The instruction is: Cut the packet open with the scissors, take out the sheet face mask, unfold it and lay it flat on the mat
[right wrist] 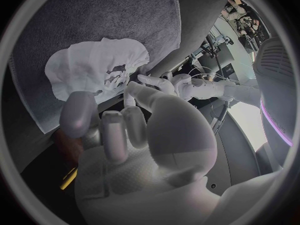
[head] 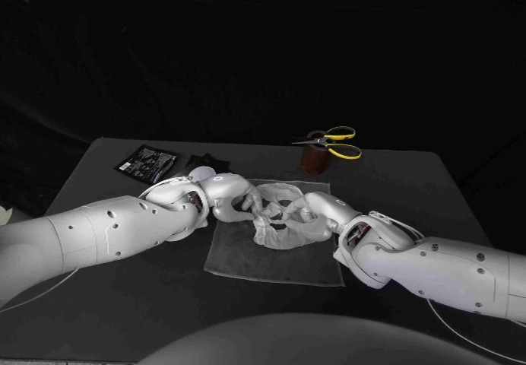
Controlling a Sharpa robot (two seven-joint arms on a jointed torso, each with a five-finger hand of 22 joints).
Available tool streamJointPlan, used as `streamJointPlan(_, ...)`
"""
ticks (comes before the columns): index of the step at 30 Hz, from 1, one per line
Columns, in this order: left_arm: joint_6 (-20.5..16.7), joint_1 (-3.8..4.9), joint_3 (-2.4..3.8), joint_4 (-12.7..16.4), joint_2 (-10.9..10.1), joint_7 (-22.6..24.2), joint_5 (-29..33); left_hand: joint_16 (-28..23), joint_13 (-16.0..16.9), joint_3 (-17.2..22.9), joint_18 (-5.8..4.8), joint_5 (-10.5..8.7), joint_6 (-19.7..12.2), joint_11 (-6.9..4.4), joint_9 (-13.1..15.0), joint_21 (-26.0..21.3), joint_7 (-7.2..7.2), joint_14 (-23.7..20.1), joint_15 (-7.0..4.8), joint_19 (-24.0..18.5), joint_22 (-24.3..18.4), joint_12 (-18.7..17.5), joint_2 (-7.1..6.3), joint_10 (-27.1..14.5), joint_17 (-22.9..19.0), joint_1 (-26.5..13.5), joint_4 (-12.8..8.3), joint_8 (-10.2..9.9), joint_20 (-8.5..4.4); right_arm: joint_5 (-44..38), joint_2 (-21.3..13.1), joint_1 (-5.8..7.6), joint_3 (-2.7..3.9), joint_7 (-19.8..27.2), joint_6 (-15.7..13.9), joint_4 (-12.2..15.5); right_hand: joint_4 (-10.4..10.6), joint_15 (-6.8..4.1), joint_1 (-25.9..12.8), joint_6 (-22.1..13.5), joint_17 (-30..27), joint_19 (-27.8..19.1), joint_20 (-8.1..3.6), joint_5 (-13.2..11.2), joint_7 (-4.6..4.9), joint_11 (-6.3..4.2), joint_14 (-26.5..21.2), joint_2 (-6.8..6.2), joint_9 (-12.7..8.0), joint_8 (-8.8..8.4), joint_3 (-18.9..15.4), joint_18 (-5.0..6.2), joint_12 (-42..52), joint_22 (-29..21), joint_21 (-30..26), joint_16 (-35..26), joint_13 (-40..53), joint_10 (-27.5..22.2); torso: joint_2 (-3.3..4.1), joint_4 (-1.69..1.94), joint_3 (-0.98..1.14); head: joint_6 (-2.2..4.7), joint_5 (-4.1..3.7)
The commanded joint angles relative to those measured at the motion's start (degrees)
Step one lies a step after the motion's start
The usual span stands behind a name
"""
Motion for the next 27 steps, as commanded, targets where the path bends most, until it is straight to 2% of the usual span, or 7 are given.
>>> streamJointPlan(1, 2.4, -0.08, 0.03, -0.6, 0.7, -2.3, -2.9, 0.4, 1.5, -0.3, -0.69, -0.05, 0.4, -0.10, -0.1, 0.6, 0.04, 0.6, -0.09, 0.6, 0.9, 1.2, 0.59, 1.1, 4.2, 0.0, 0.1, 0.0, -0.08, -0.6, 0.1, 0.01, 0.01, 0.0, 0.5, 0.0, 0.1, 0.36, -0.1, -0.4, 9.8, -0.3, 0.22, 0.3, 0.16, 0.37, 4.9, -0.18, -0.1, -0.32, -0.3, 0.63, -0.3, 7.8, -0.3, 0.2, 8.6, 0.8, -0.03, 0.01, 0.06, 0.00, 0.00)
streamJointPlan(4, 2.5, -0.12, 0.03, -1.0, 1.3, -2.6, -3.3, 0.9, 5.1, -0.2, -0.99, -0.04, 1.2, -0.25, -0.2, 1.7, -0.07, 1.5, -0.23, 1.5, 1.9, 3.4, 1.25, 3.8, 5.6, 0.0, 0.1, -0.1, -0.24, -0.6, 0.2, 0.01, 0.01, 0.0, 0.5, 0.0, 0.1, 0.36, -0.1, -0.4, 9.8, -0.3, 0.22, 0.3, 0.16, 0.37, 4.9, -0.18, -0.1, -0.32, -0.3, 0.63, -0.3, 7.8, -0.3, 0.2, 8.6, 0.8, -0.03, -0.03, 0.06, 0.00, -0.05)
streamJointPlan(9, 2.8, -0.14, 0.03, -1.5, 2.1, -3.0, -3.4, 1.3, 7.9, 0.2, -1.28, -0.04, 2.7, -0.48, -0.2, 2.7, -0.32, 2.4, -0.43, 2.3, 3.0, 5.1, 2.34, 6.1, 7.1, -0.3, 0.5, 0.0, -0.45, -0.6, 0.2, 0.01, 0.01, 0.0, 0.5, 0.0, 0.1, 0.36, -0.1, -0.4, 9.8, -0.3, 0.22, 0.3, 0.16, 0.37, 4.9, -0.18, -0.1, -0.32, -0.3, 0.63, -0.3, 7.8, -0.3, 0.2, 8.6, 0.8, -0.03, 0.01, 0.05, 0.00, -0.11)
streamJointPlan(20, 4.6, -0.12, 0.03, -2.1, 3.1, -4.2, -3.7, 1.6, 10.0, 0.4, -1.42, -0.05, 4.2, -0.74, -0.2, 3.2, -0.62, 3.0, -0.66, 2.8, 3.5, 6.3, 2.98, 7.7, 8.1, -0.7, 0.7, 0.2, -0.67, -0.6, 0.2, 0.02, 0.01, 0.0, 0.5, 0.1, 0.1, 0.37, -0.1, -0.4, 9.8, -0.3, 0.24, 0.3, 0.18, 0.39, 4.9, -0.16, -0.1, -0.36, -0.3, 0.64, -0.3, 7.8, -0.3, 0.2, 8.6, 0.8, -0.03, 0.08, 0.01, 0.00, -0.24)
streamJointPlan(27, 5.6, -0.10, 0.02, -2.3, 3.3, -5.3, -4.0, 1.7, 10.2, 0.2, -1.45, -0.06, 4.2, -0.75, -0.4, 3.3, -0.62, 3.2, -0.71, 2.9, 3.6, 6.5, 2.72, 7.8, 8.4, -1.0, 0.8, -0.1, -0.72, -0.6, 0.2, 0.02, 0.01, 0.0, 0.4, 0.1, 0.1, 0.37, -0.1, -0.4, 9.8, -0.3, 0.24, 0.3, 0.18, 0.39, 4.9, -0.16, -0.1, -0.36, -0.3, 0.64, -0.3, 7.8, -0.3, 0.2, 8.6, 0.8, -0.05, 0.08, -0.02, 0.00, -0.24)
